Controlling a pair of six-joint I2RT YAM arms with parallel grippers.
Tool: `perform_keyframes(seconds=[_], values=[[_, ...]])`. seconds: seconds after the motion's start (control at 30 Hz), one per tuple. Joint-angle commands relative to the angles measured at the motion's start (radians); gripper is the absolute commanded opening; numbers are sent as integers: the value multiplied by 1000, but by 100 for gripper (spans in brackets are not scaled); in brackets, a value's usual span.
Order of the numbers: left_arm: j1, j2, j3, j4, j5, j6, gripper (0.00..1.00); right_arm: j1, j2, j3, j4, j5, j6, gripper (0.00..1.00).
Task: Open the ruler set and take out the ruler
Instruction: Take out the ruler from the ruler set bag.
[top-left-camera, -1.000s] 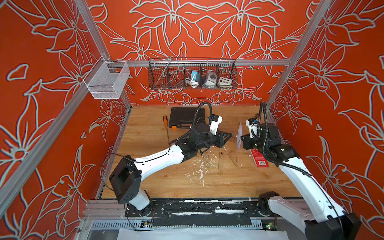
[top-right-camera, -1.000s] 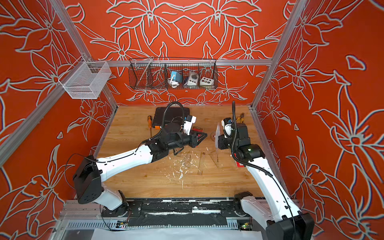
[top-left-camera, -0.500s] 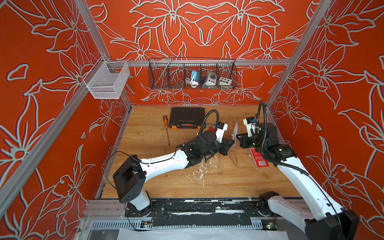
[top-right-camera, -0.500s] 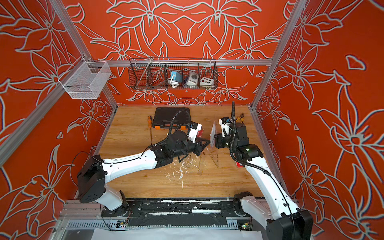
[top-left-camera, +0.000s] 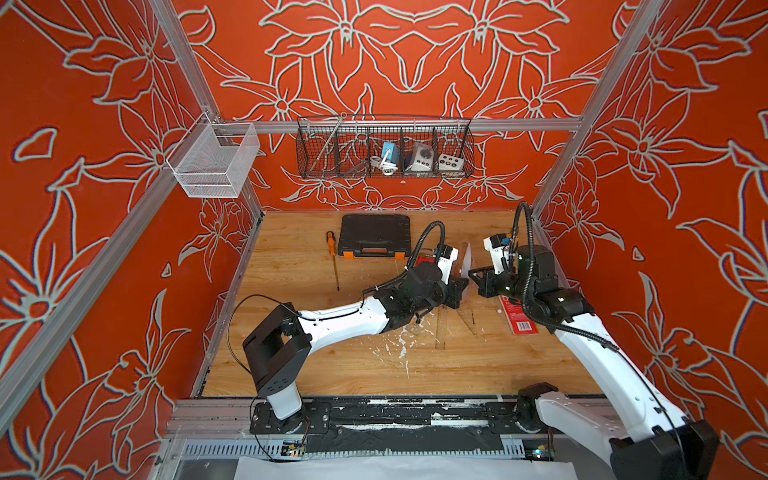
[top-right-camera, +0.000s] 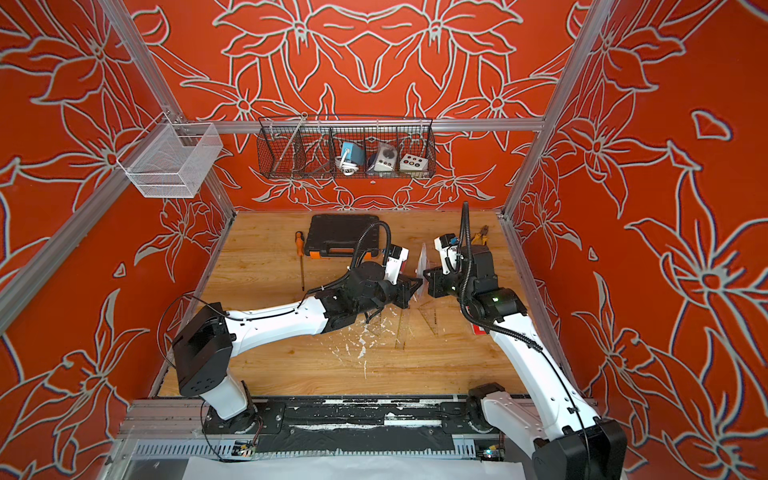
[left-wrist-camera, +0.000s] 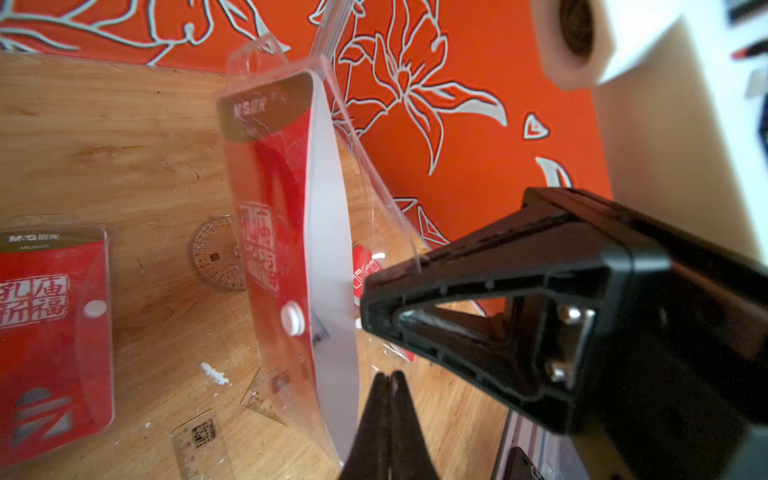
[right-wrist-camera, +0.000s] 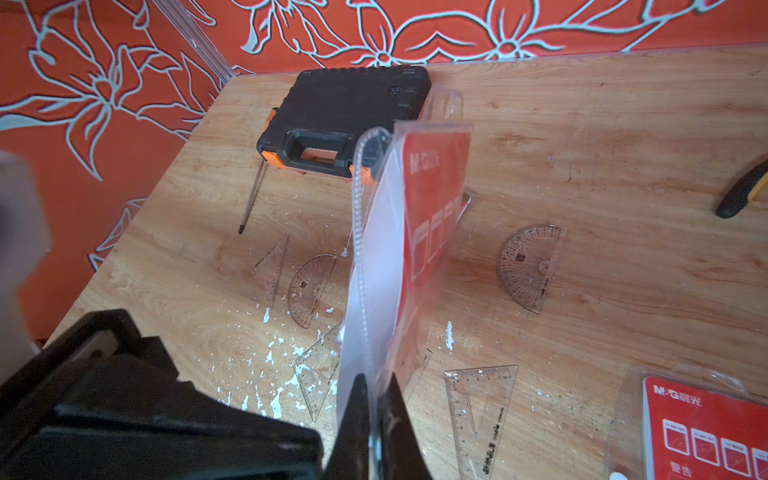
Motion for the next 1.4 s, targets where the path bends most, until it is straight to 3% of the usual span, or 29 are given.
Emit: perform_keyframes(seconds=[0.0,0.37,0.53,0.67,1.37], values=[[1,30,25,-5,-20,9,5,7,-17,36,-13,-34,-11,0],[1,38,16,-11,-79,17,5,7,-13,60,-17,-58,-14,0],[1,49,24,-10,-75,13,19,7,-8,63,-17,-71,-11,0],[1,59,26,-4,-58,17,23,7,-8,61,-16,-78,-8,0],[29,90,16,50,-91,-18,19,7,-7,81,-42,-140,-9,0]])
